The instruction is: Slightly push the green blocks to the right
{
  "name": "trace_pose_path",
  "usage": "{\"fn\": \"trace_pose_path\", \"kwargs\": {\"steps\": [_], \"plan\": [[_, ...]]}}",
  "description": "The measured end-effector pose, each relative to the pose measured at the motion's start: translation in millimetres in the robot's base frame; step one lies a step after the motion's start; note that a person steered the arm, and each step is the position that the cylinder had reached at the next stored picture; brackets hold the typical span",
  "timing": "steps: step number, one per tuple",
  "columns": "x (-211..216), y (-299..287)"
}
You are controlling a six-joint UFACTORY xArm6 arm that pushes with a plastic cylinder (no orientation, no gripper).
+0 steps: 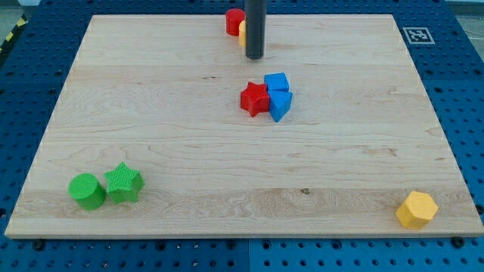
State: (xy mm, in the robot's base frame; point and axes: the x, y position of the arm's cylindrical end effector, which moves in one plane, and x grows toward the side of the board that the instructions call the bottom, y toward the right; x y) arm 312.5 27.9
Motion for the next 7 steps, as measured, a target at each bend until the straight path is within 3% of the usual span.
{"fn": "trace_pose_path", "kwargs": {"steps": [1,2,3,4,5,6,7], "plan": [[4,-40],[25,-132],[64,-224],[133,-291],[231,-317],[303,-309],[305,-271]]}}
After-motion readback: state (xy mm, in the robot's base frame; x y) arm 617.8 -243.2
